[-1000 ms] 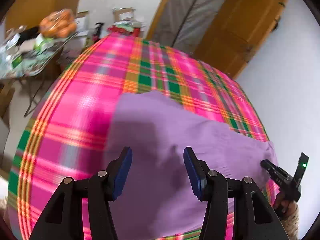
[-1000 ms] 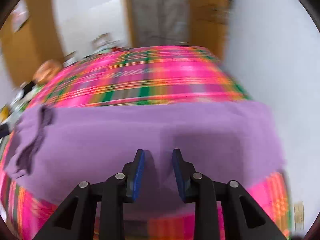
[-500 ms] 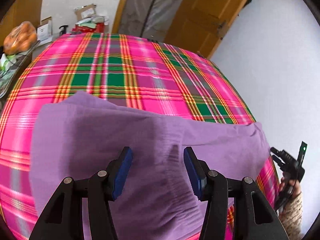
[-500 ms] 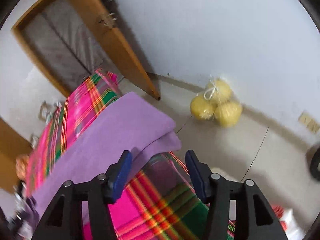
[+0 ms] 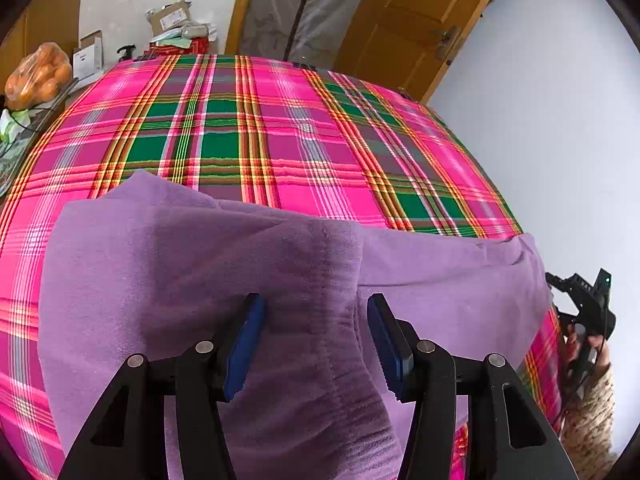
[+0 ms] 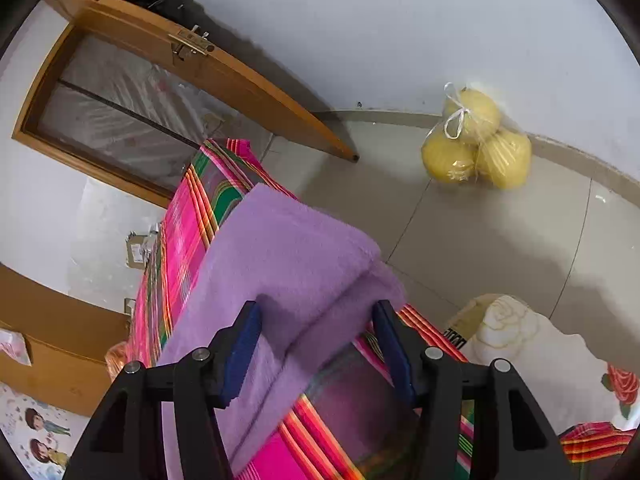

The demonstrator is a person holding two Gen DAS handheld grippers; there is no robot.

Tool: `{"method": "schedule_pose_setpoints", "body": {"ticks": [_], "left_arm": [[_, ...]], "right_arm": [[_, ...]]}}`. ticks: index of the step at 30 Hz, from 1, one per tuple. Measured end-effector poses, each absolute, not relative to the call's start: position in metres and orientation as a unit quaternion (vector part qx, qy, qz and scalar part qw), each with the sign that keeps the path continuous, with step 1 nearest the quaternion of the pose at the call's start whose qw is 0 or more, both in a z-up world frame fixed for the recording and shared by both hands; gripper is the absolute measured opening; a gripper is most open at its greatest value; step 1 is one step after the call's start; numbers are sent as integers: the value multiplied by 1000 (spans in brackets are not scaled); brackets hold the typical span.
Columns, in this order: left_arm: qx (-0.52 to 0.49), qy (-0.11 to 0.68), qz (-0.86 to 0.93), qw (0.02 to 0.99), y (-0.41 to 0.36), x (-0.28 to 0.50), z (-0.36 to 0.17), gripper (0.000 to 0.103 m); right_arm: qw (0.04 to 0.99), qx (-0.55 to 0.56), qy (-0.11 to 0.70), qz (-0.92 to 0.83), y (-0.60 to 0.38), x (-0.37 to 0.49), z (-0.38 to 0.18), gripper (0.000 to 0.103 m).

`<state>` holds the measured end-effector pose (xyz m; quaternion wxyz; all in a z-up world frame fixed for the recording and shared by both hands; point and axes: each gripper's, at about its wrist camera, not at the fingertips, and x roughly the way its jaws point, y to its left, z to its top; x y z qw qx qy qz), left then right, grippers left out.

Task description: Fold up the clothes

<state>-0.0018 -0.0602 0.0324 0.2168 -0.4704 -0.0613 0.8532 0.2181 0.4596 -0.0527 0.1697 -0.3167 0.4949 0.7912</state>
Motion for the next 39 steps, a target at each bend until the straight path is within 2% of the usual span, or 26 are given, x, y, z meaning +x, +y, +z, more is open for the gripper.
{"method": "schedule_pose_setpoints", "body": {"ticks": [2, 6, 10, 15, 25, 39], "left_arm": [[-471, -60, 853, 215, -60, -2, 32, 56], [-470, -59, 855, 213, -60, -2, 33, 56], [-468, -58, 856, 211, -58, -2, 35, 56], [-468, -60, 856, 210, -59, -2, 35, 56], [-467, -64, 856, 211, -58, -2, 35, 56], [-464, -73, 855, 220, -59, 3, 40, 56]], "right_arm": [[171, -314, 499, 789, 462, 214, -53, 58], [169, -301, 510, 788, 464, 209, -52, 47], [175, -297, 495, 797, 461, 206, -48, 42], [181, -292, 464, 817, 455, 203, -37, 20], [188, -286, 357, 869, 432, 194, -4, 16], [108, -285, 203, 930, 346, 182, 42, 16]]}}
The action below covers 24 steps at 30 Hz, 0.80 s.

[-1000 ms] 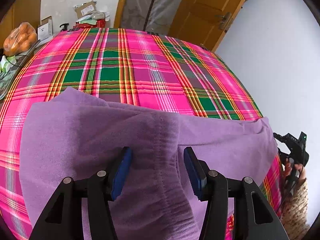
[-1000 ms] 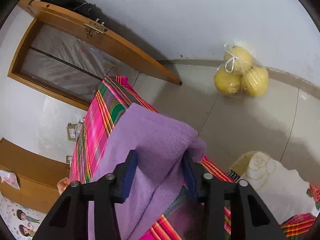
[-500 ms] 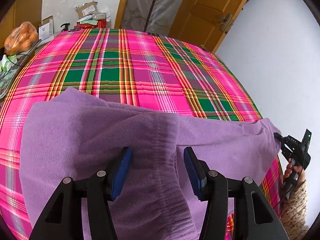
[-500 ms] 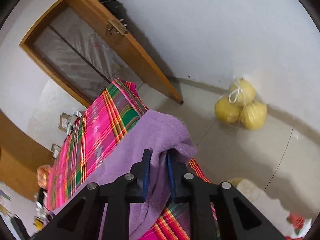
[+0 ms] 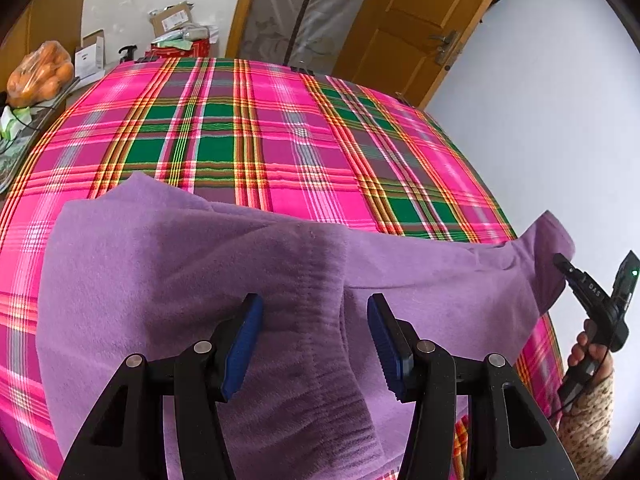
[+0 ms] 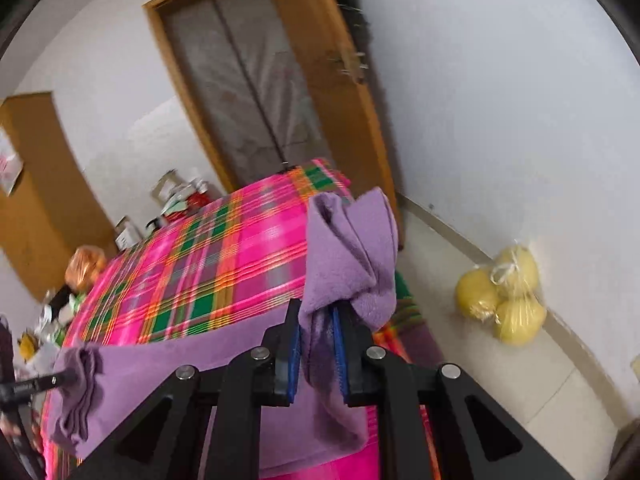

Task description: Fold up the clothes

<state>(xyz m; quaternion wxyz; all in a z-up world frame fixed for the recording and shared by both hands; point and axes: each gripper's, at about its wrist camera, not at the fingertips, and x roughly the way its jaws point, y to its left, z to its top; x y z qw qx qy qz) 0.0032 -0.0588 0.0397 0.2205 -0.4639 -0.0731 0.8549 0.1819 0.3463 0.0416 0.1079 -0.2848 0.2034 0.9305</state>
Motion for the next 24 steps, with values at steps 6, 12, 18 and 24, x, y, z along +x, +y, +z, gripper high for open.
{"method": "schedule_pose_setpoints", "body": {"ticks": [6, 12, 18, 24], "left_arm": [[-461, -78, 855, 224, -61, 5, 42, 56], [-455, -85, 857, 226, -65, 9, 45, 56], [-451, -94, 858, 227, -72, 13, 47, 56], [-451, -98, 857, 229, -76, 14, 46, 56]], "right_arm": [[69, -285, 149, 944, 306, 179, 57, 14], [26, -286, 104, 952, 265, 177, 67, 6], [1, -288, 70, 955, 234, 174, 66, 5], [2, -323, 57, 945, 229, 170, 47, 41]]}}
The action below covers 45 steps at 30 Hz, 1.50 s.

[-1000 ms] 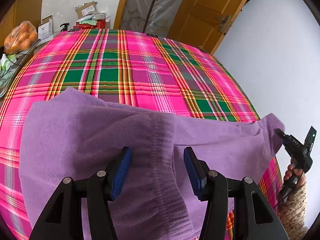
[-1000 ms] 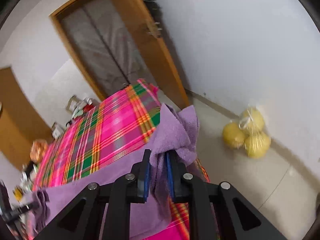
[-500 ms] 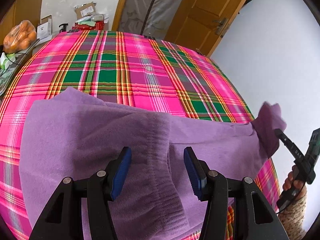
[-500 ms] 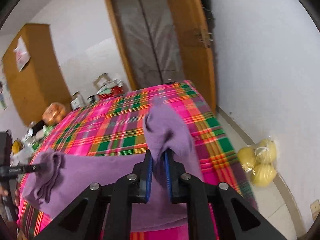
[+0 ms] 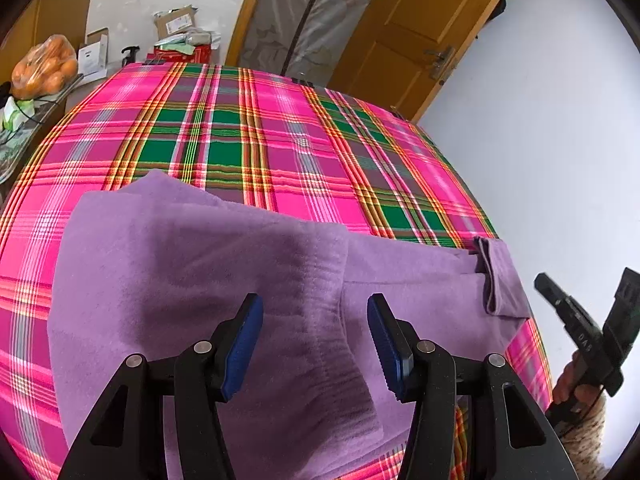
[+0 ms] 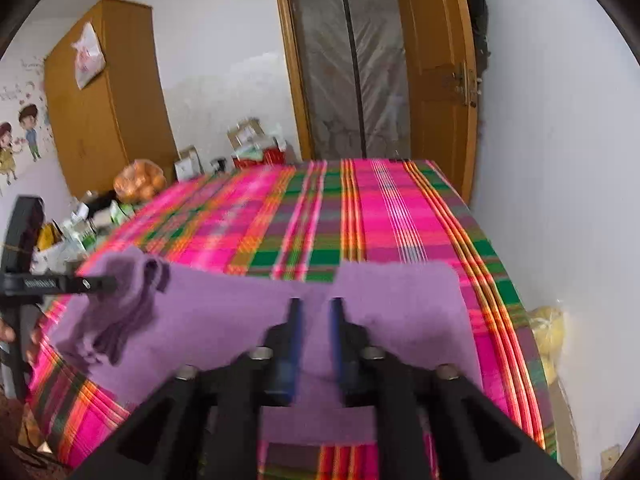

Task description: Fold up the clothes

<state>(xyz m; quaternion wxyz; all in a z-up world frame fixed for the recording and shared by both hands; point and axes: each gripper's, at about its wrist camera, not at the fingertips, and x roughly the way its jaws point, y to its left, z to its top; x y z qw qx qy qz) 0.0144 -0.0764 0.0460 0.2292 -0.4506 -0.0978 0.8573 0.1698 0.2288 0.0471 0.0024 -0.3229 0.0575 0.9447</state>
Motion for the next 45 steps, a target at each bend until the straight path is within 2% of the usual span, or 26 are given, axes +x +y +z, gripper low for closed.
{"method": "schedule_pose_setpoints", "body": {"ticks": [2, 5, 13, 14, 16, 18, 30, 39, 45], "left_arm": [[-452, -99, 856, 229, -76, 14, 45, 56], [-454, -99, 855, 231, -75, 13, 43, 56], [-457, -98, 853, 231, -73, 13, 43, 56], [-458, -98, 853, 230, -74, 12, 42, 56], [-460, -98, 852, 229, -74, 12, 40, 56], [-461, -99, 852, 229, -74, 12, 40, 56], [-458, -104, 852, 232, -78, 13, 41, 56], [-454, -111, 852, 234, -82, 14, 41, 56], [-453, -113, 853, 234, -84, 14, 41, 56]], "right_arm": [[10, -340, 53, 939, 227, 165, 37, 53], [23, -361, 39, 931, 225, 155, 24, 56], [40, -418, 3, 907, 224, 138, -3, 57], [43, -418, 5, 907, 226, 138, -3, 54], [55, -419, 9, 906, 231, 138, -4, 41], [75, -417, 8, 906, 237, 139, -3, 20], [55, -378, 57, 922, 247, 155, 29, 16], [-14, -353, 53, 934, 216, 164, 67, 16], [-63, -361, 44, 930, 184, 157, 69, 16]]}}
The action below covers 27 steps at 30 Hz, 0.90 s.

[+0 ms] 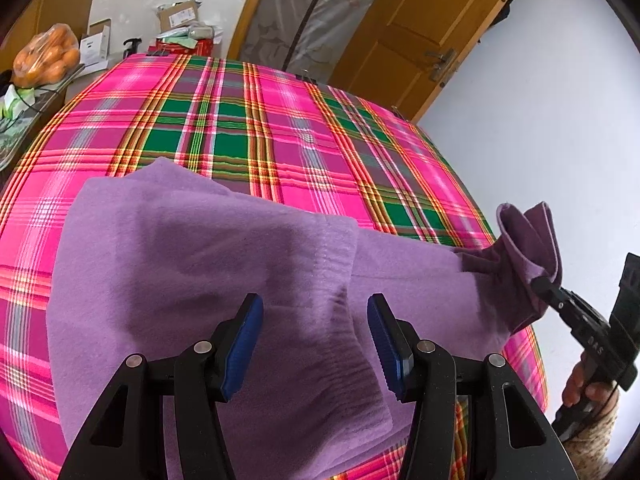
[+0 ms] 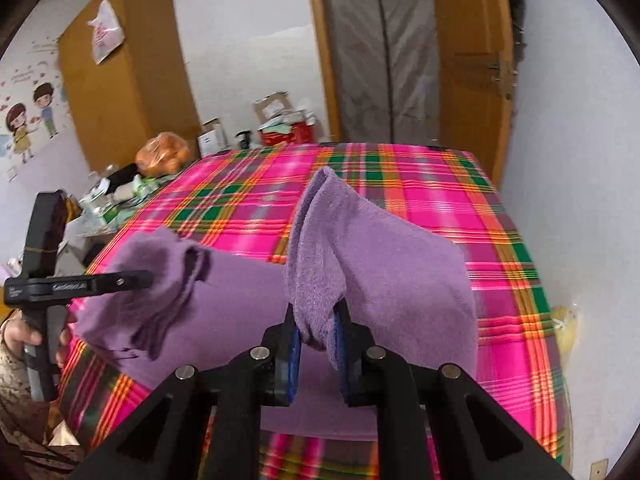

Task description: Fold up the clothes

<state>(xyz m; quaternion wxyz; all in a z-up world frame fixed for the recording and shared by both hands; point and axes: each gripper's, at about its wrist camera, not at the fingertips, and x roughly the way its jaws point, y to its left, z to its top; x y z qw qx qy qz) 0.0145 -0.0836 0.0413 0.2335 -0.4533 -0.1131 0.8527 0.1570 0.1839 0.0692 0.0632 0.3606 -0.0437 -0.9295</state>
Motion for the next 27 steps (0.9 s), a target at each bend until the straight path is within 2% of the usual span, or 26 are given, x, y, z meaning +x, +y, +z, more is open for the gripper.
{"method": "schedule_pose_setpoints", "body": {"ticks": [19, 22, 24, 27], "left_arm": [[-459, -118, 850, 230, -85, 15, 35, 56], [-458, -117, 850, 232, -83, 15, 37, 56], [-458, -116, 850, 232, -82, 15, 38, 56], [-457, -115, 850, 234, -81, 14, 40, 56]], "right_arm": [[119, 425, -46, -896, 142, 131, 19, 16], [130, 436, -61, -888, 142, 128, 9, 23], [143, 441, -72, -883, 143, 129, 4, 32], [167, 432, -79, -883, 145, 137, 9, 37]]}}
